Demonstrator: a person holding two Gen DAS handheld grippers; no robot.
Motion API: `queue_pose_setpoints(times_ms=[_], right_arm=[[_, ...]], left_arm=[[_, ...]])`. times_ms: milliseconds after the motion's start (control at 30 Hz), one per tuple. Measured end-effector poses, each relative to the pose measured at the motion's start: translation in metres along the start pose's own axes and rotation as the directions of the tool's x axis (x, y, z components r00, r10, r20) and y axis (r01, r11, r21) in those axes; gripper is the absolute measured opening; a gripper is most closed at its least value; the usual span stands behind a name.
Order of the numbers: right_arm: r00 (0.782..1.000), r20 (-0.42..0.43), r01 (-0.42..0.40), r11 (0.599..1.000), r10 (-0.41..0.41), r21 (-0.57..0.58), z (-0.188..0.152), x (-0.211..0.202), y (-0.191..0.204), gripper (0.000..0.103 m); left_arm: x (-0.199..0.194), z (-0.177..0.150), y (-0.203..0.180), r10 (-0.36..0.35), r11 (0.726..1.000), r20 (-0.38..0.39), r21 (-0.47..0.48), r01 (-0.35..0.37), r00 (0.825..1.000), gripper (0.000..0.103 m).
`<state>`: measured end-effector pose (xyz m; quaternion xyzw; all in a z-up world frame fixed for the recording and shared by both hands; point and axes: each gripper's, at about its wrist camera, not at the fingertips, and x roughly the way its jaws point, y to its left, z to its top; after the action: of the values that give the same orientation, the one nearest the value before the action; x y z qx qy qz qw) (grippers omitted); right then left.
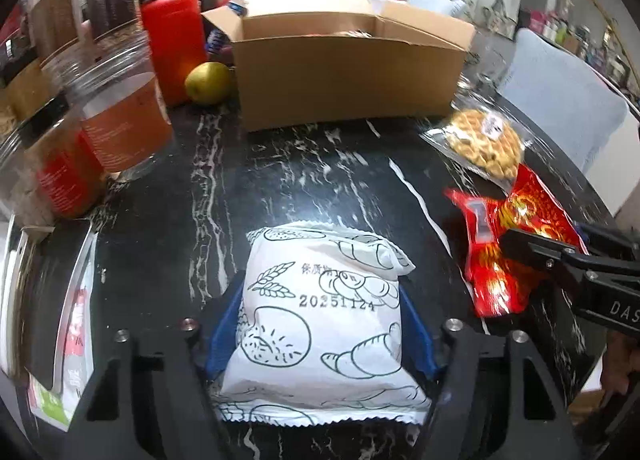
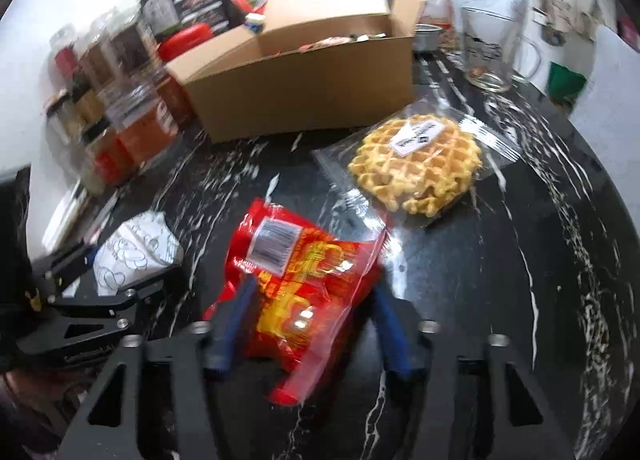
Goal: Organize snacks
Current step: 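Lift both held packets off the table and carry them toward the box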
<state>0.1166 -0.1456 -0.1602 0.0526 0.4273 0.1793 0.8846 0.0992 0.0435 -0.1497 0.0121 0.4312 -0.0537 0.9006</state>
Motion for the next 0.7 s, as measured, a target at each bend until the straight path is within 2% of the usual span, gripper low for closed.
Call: queue_pose_setpoints(times_ms=[67,200,367,567,700], right_arm=[[1.0,0.02,-0.016,0.998,0.015,0.052,0.0,-0.001,-0.005,0.041],[0.999,0.027,-0.043,0.993,0.041,0.108,-0.001,-0.004,-0.011,0.038],[0.989,0.017,-0.146,0.979,0.145,0.146,-0.002,-0.003,-0.016,0.036],[0.989,0.041,-0.146,0.979,0.141,0.145,0.001,-0.009,-0.015,0.036],[0.988,0.077,-0.14,0.979,0.13,0.145,0.008,-0.018,-0.015,0.036]], left_arm=[[-0.001,0.0,0.0,0.002,1.0,0.003,-0.029,-0.002,1.0,0.063],[-0.005,0.0,0.0,-0.001,0.999,0.0,-0.053,0.001,1.0,0.061],[-0.008,-0.002,-0.002,-0.018,0.997,0.002,-0.078,0.018,1.0,0.06],[-0.013,0.004,-0.007,-0.044,0.997,0.009,-0.068,0.044,0.999,0.06],[-0.017,0.014,-0.01,-0.021,0.998,0.039,-0.059,0.023,0.999,0.06]])
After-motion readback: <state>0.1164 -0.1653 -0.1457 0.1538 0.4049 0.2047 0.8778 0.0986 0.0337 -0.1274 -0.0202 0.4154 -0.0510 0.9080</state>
